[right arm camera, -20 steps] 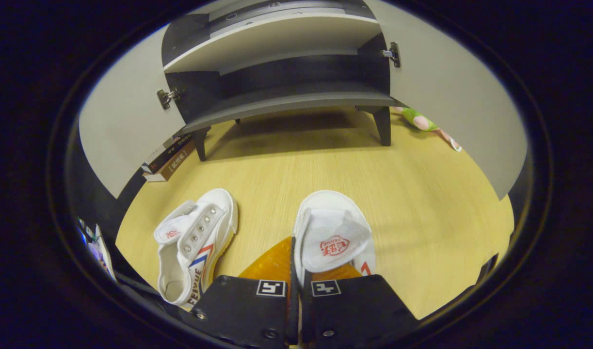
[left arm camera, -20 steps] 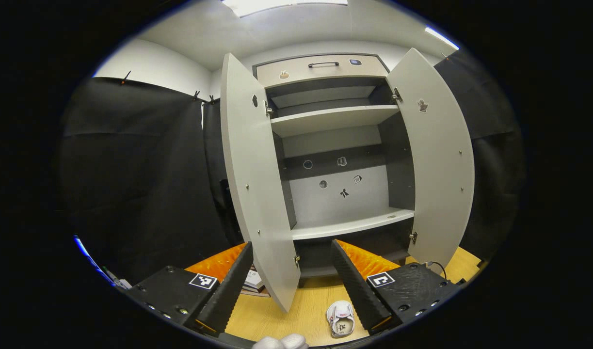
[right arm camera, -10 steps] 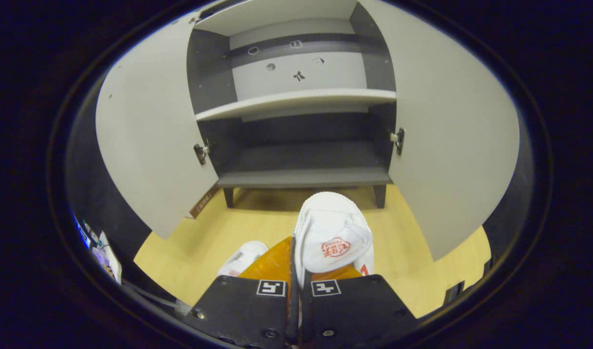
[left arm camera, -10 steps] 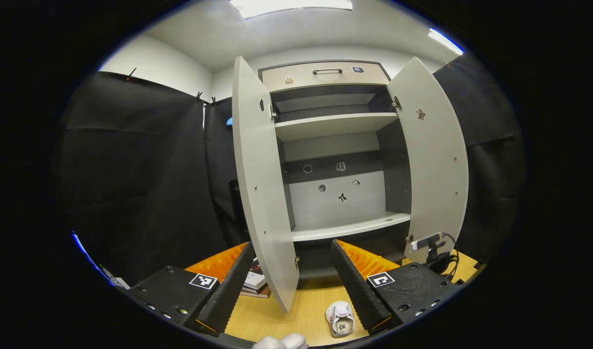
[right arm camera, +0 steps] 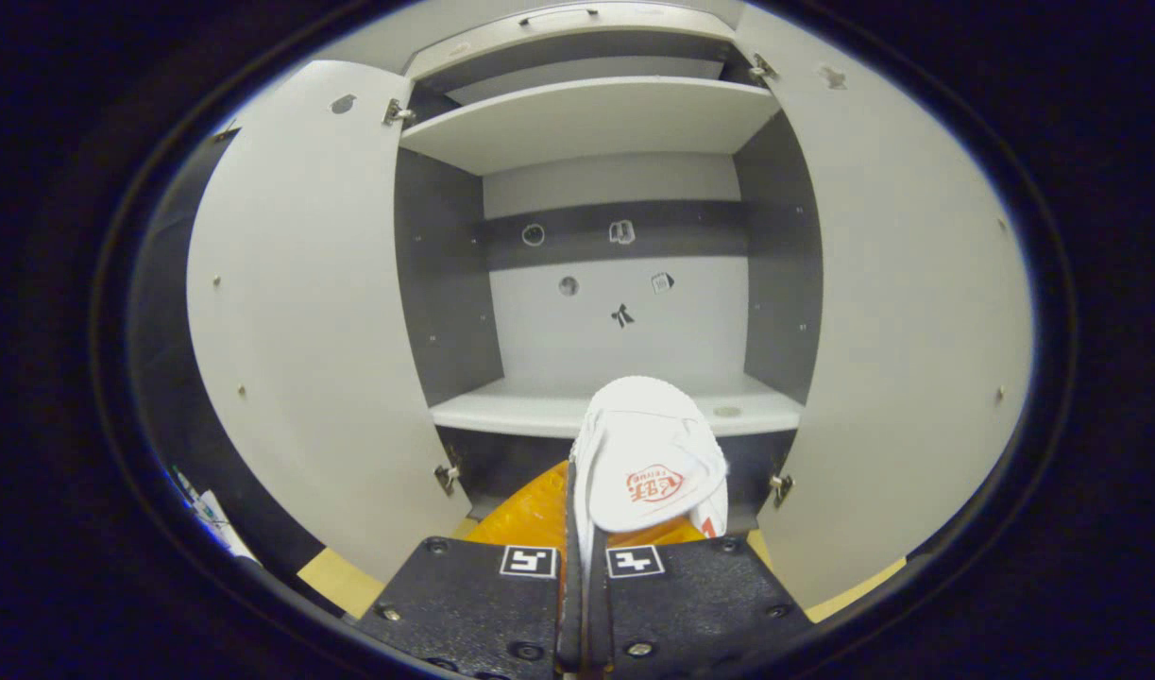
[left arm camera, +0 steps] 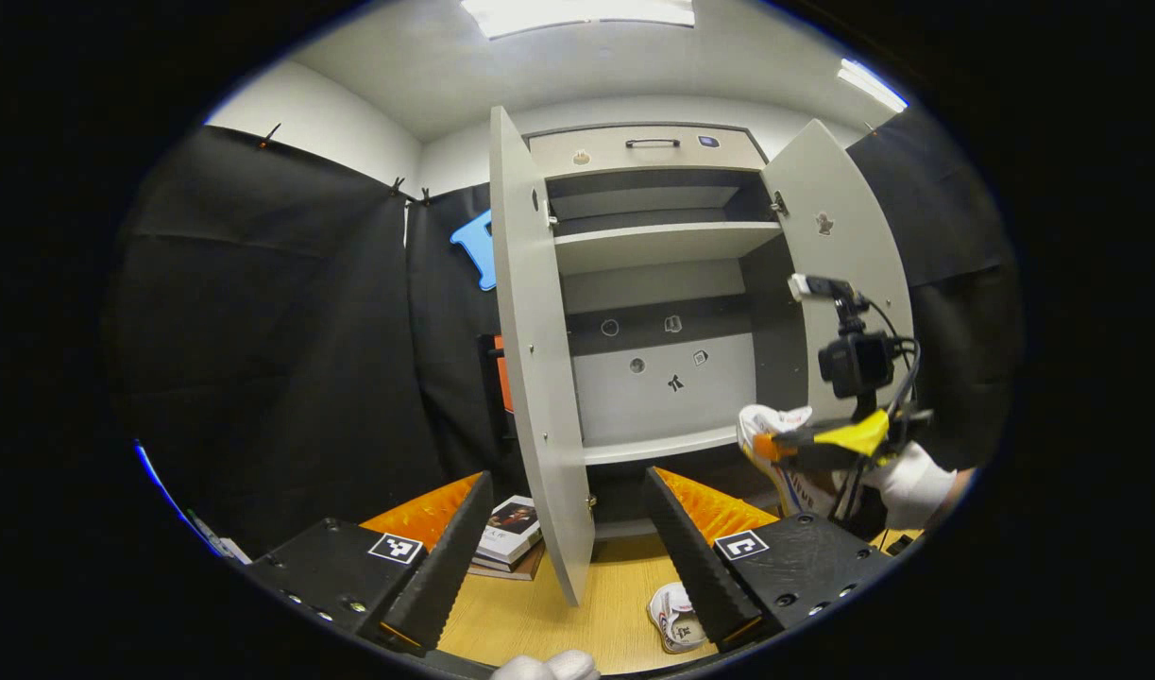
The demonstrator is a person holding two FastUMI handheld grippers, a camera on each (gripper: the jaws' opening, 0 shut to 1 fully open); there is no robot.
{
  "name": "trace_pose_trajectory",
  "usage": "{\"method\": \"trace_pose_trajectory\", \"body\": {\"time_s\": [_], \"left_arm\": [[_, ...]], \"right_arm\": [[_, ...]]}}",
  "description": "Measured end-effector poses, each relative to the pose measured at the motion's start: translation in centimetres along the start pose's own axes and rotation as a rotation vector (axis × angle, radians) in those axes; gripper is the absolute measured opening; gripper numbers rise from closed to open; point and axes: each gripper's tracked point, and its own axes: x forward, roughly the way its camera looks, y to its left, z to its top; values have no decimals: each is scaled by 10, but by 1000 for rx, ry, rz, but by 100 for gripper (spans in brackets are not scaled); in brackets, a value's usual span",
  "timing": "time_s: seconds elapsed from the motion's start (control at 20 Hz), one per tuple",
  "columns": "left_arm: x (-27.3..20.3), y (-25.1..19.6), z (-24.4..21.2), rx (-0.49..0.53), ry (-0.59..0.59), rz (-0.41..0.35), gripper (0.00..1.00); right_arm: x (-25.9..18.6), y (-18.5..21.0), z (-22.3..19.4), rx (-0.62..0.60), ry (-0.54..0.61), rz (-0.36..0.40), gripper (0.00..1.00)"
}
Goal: Grab one shoe with the right hand and put it into the shoe cabinet, grab the other shoe with the left hand and put it into the shoe cabinet; then close the right door with the right hand and the left door with the left hand.
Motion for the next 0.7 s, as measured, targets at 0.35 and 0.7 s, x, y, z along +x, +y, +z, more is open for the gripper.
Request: {"method": "trace_pose_trajectory", "body": {"time_s": [0.35,0.7], "left_arm": [[17,13,4,-28,17,100,96],[24,23,9,-38,44,243,96]], "right_arm": [[98,-6,99,-47,-82,0,4],[216,-37,100,-45,22,-43,6]]}}
